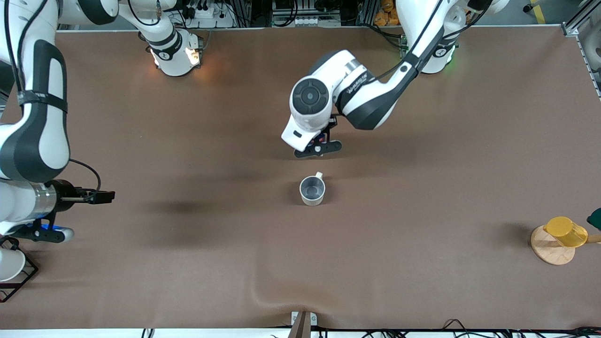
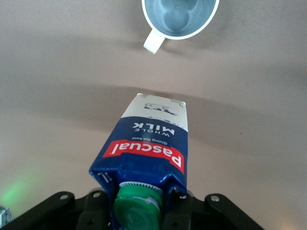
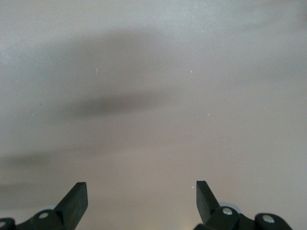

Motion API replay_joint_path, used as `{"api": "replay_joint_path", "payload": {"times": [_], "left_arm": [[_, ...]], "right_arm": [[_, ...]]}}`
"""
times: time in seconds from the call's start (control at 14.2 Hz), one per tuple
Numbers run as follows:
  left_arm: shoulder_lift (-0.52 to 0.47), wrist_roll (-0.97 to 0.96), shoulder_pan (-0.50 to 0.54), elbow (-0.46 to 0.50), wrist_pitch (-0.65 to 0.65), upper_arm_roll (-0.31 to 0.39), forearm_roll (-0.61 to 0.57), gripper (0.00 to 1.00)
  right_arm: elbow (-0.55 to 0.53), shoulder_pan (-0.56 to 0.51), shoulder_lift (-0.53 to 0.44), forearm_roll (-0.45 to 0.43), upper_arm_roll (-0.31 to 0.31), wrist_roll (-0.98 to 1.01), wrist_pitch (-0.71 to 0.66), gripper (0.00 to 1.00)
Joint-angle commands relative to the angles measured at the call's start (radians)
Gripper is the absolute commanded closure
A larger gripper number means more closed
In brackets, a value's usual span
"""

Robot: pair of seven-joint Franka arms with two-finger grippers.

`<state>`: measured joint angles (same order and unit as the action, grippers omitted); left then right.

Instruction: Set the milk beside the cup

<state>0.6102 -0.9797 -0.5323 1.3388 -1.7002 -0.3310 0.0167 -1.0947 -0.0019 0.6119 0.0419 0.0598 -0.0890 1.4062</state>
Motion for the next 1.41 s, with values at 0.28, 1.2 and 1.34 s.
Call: {"api": "replay_joint_path", "payload": {"times": [0.28, 1.2, 1.34], "left_arm": [[0.045, 0.055, -0.005, -0.033, -0.018, 0.010, -0.040, 1.00], [0.094, 0.052, -0.009, -0.029, -0.087, 0.024, -0.100, 0.85], [0.094, 0.050, -0.014, -0.027, -0.091, 0.024, -0.103, 0.00]], "right_arm": [[-0.600, -0.032, -0.535, -0.022, -0.018, 0.073, 0.245, 0.00], [-0.648, -0.079, -0.632, -0.042, -0.023, 0.132, 0.315, 0.00], [-0.652, -0.079, -0.646, -0.040, -0.023, 0.132, 0.319, 0.00]]}}
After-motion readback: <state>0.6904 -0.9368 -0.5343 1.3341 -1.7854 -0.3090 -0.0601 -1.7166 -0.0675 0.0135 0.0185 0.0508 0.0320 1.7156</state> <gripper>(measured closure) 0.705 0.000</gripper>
